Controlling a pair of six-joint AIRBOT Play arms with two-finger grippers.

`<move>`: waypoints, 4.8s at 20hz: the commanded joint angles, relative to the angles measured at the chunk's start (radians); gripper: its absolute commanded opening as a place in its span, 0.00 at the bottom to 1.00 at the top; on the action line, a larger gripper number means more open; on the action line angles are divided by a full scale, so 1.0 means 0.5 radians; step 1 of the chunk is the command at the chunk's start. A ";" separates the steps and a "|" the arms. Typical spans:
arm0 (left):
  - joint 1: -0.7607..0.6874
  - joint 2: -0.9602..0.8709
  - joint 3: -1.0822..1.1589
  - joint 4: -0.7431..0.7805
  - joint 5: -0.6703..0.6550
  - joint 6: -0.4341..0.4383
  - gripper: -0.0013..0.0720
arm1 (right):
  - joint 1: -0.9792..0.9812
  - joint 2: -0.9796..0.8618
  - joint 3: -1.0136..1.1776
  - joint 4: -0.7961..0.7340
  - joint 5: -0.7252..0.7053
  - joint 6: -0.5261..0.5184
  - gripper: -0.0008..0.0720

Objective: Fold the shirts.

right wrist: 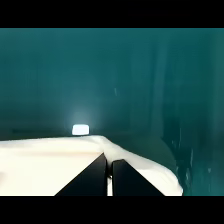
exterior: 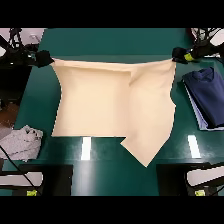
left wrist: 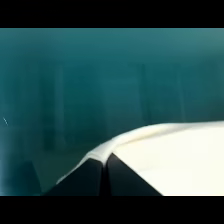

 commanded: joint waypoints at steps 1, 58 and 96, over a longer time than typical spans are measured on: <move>-0.001 -0.082 -0.003 0.039 0.122 0.039 0.05 | 0.005 -0.022 -0.002 -0.021 -0.237 -0.005 0.03; 0.148 0.766 -1.405 0.230 -0.862 0.026 0.05 | -0.355 1.234 -2.144 0.136 0.803 -0.257 0.46; -0.198 1.144 -1.288 0.214 0.063 -0.346 0.05 | -0.101 0.996 -1.183 -0.021 0.617 -0.241 0.03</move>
